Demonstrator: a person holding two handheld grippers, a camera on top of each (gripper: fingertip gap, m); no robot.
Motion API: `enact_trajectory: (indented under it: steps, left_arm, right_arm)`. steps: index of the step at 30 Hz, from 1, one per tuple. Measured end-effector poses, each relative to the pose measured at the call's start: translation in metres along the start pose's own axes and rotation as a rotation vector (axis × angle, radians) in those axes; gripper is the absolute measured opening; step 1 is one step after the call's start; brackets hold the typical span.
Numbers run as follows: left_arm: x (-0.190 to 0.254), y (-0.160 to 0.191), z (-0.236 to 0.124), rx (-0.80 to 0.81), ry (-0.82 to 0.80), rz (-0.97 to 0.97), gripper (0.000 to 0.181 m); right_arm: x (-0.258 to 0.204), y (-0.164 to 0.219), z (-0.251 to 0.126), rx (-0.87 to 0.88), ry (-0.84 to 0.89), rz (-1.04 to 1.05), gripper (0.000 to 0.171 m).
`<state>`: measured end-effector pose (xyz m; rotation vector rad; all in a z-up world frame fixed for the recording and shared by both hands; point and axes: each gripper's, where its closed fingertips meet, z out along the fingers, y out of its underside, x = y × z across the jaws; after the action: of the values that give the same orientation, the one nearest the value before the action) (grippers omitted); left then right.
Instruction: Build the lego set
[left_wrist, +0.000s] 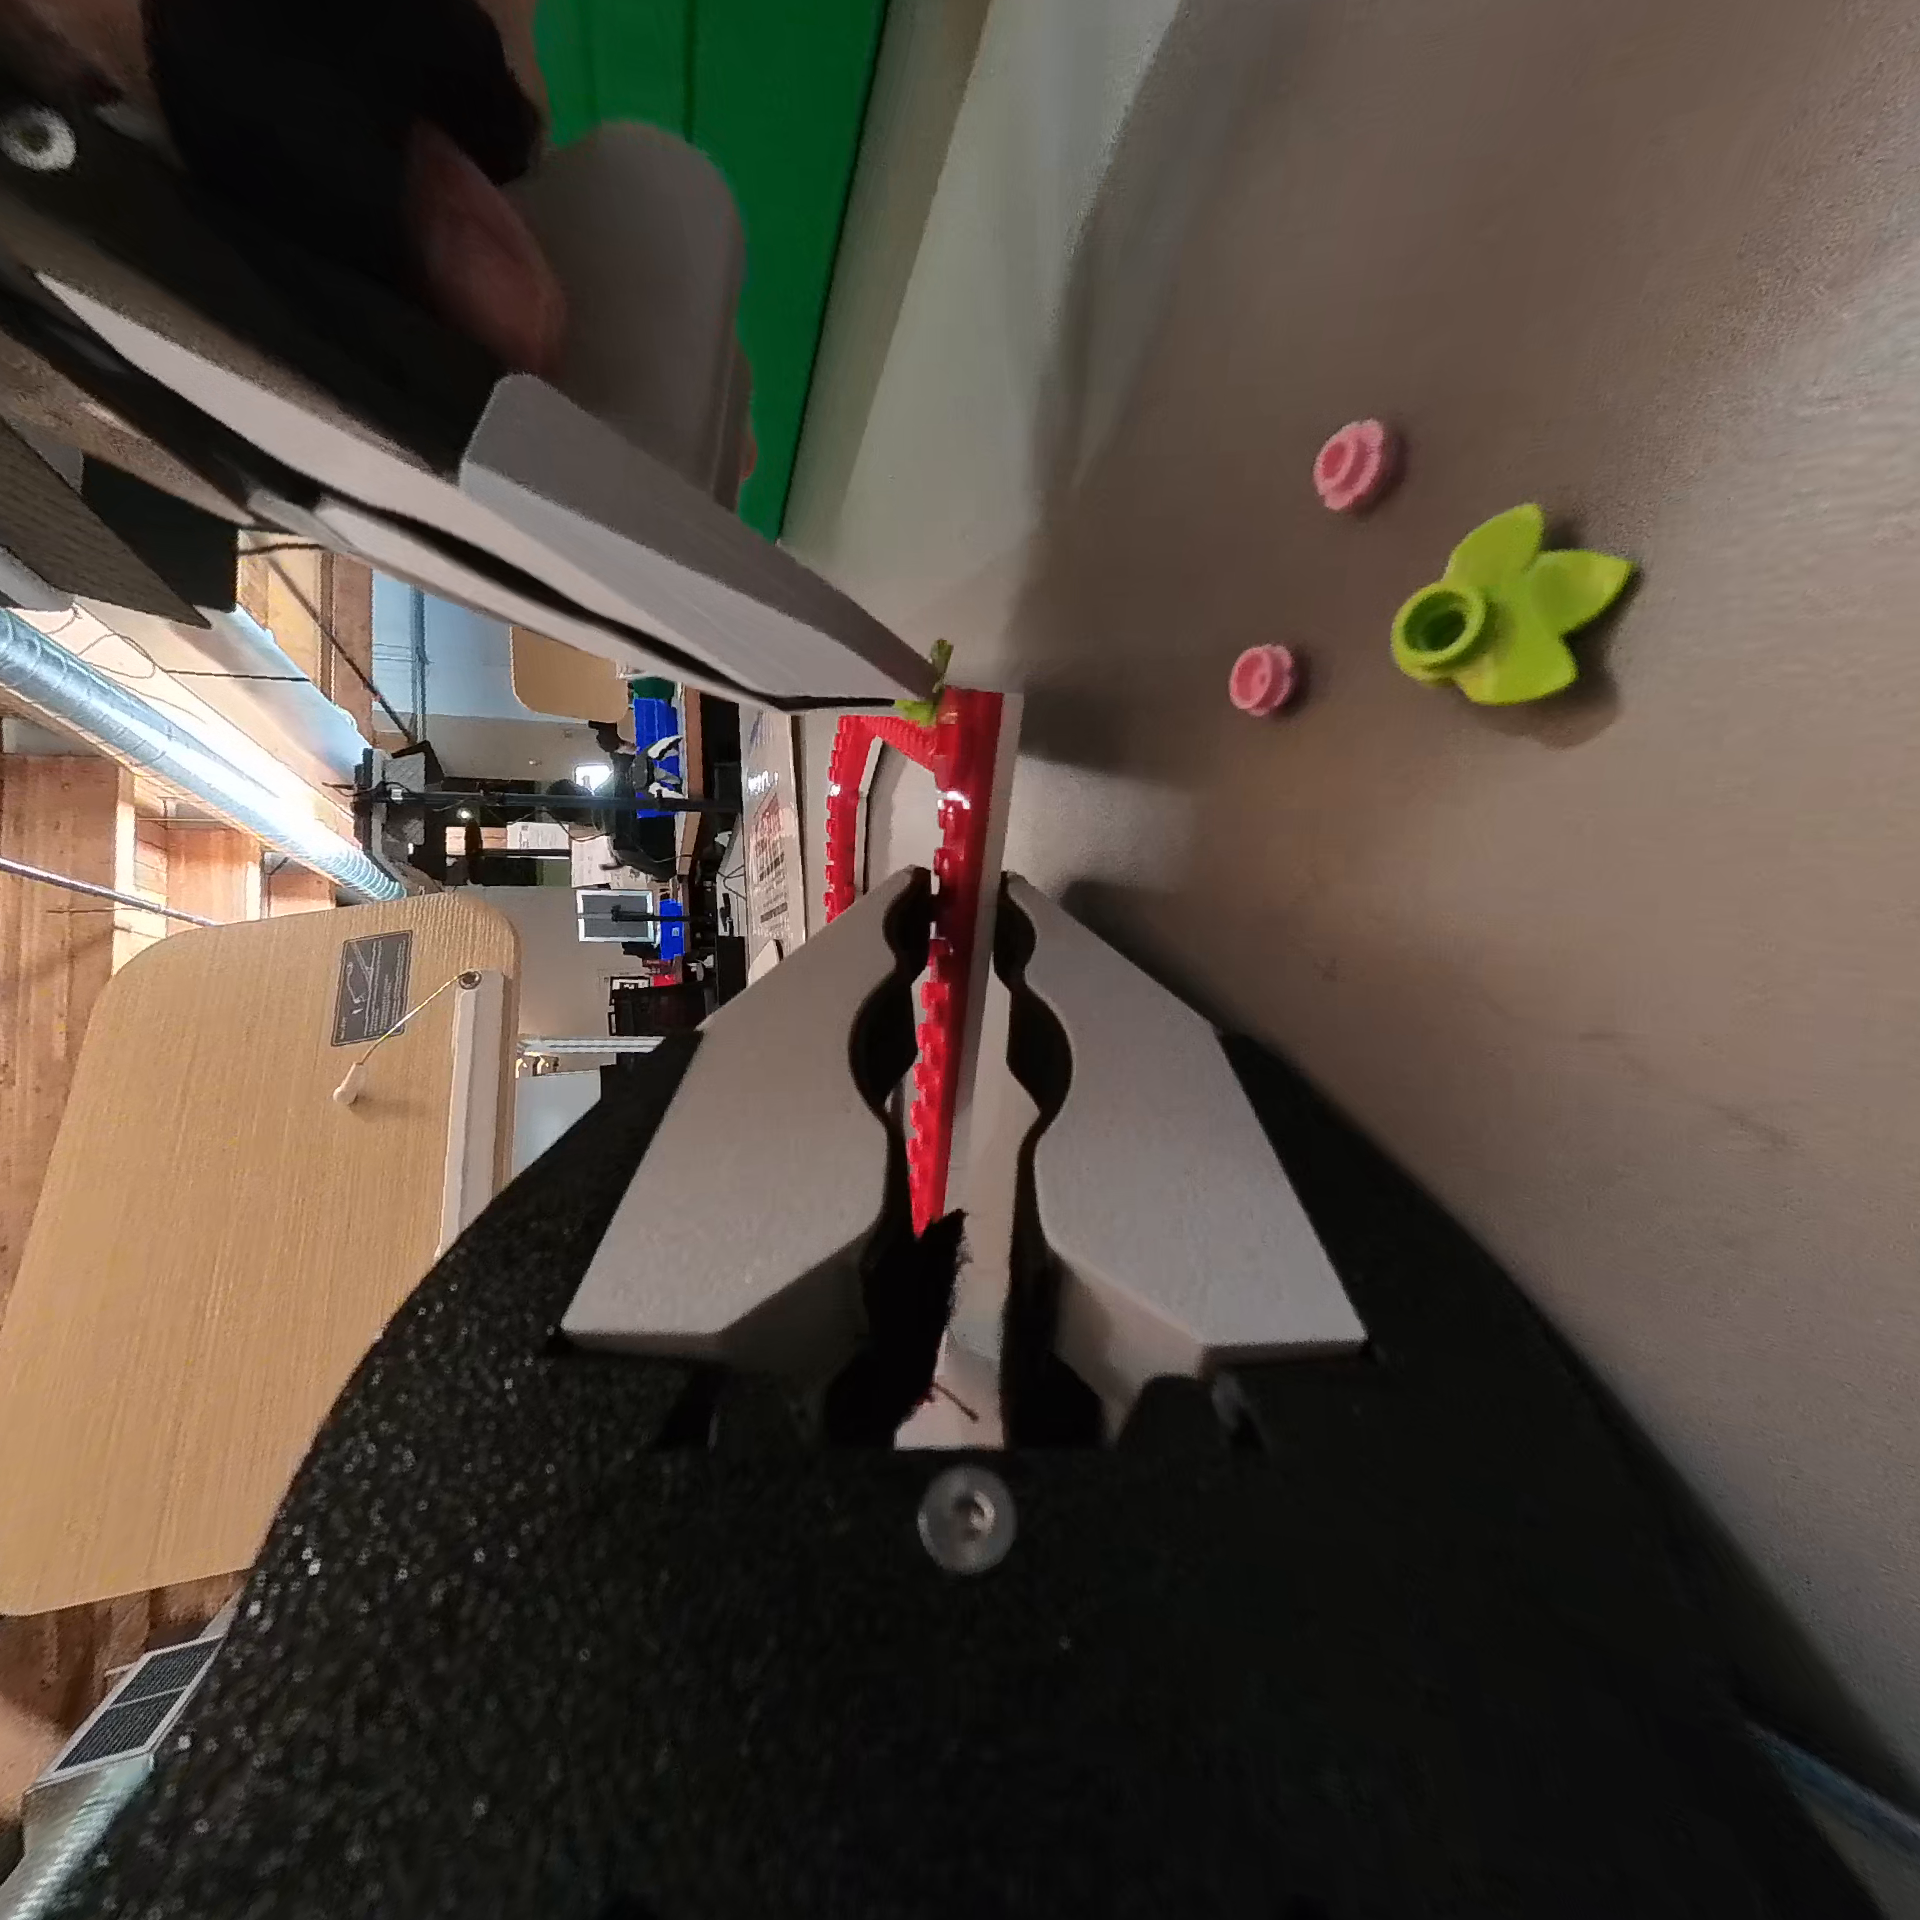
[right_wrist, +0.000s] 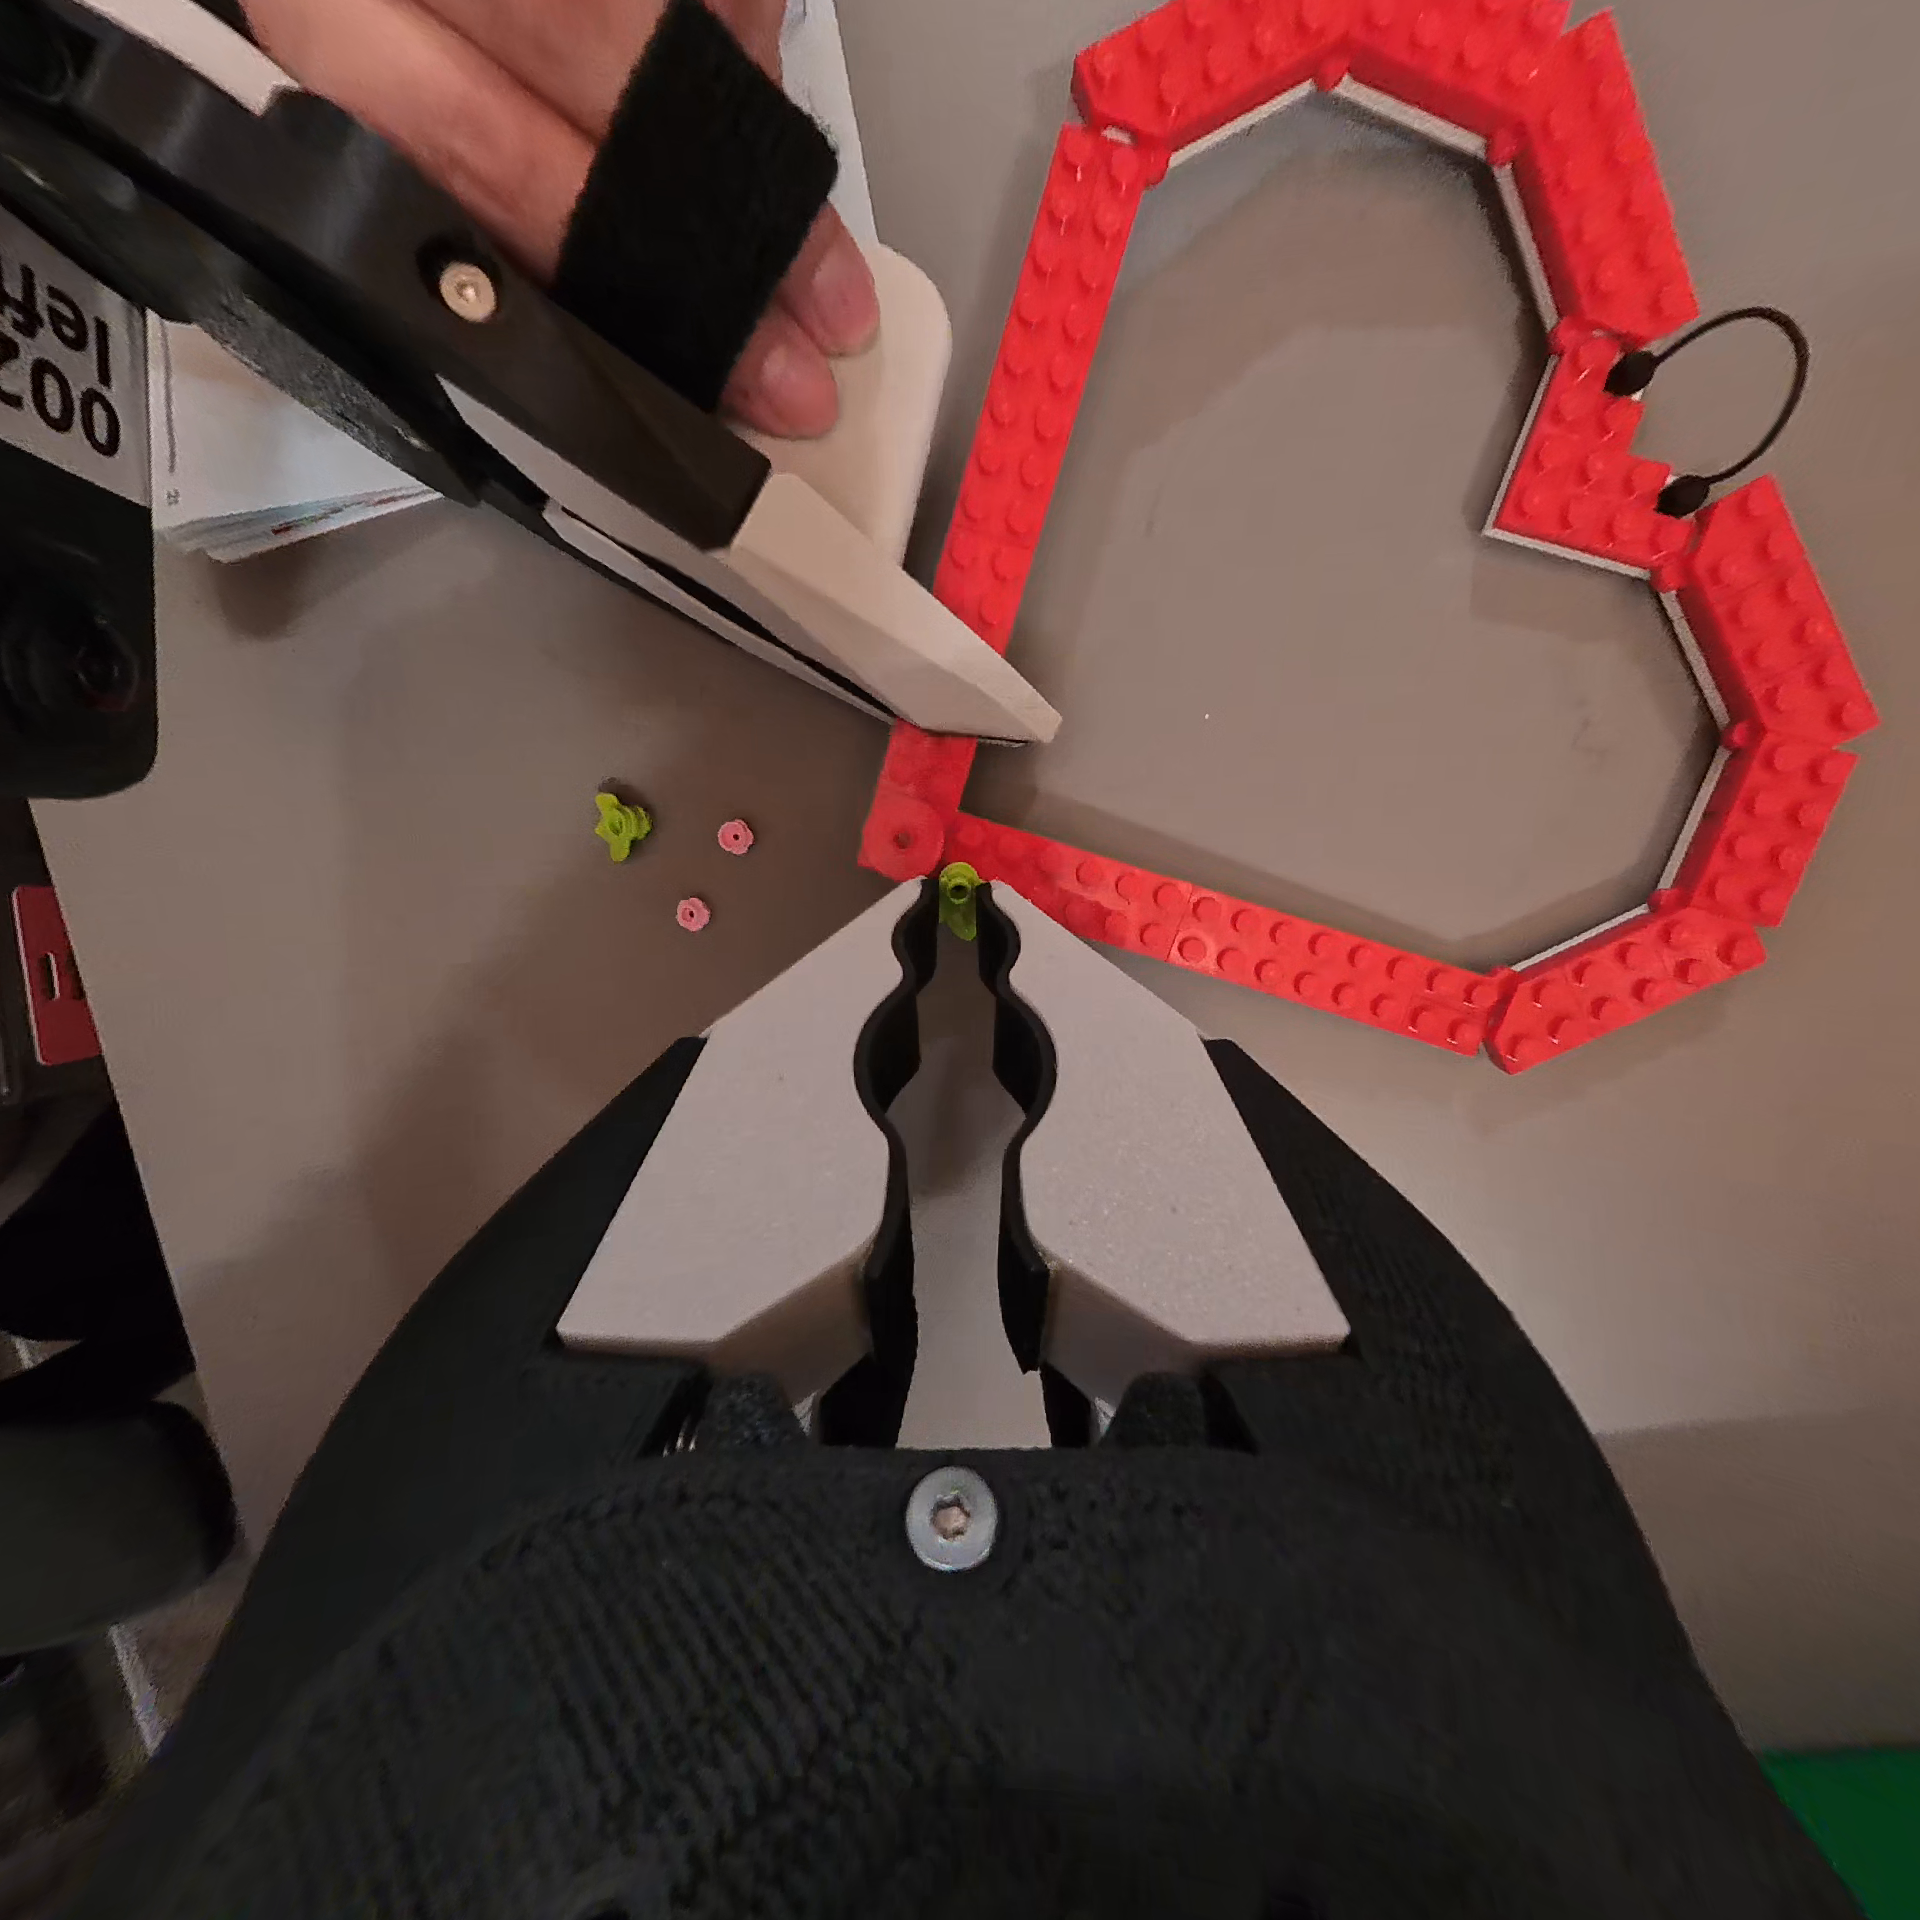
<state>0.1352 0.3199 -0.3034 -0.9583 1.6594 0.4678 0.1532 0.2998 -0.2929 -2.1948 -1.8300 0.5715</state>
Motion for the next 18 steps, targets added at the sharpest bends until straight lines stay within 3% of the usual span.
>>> enact_trajectory:
  steps: [8, 18]
  left_arm:
    - [-0.0001, 0.0003, 0.0001, -0.002, 0.001, -0.003, 0.009]
    - [-0.0005, 0.0001, -0.0001, -0.002, -0.003, -0.001, 0.009]
  right_arm:
    - [0.0006, 0.0005, 0.0007, -0.177, 0.055, -0.216, 0.005]
    - [0.0008, -0.0009, 0.0009, -0.239, 0.037, -0.067, 0.005]
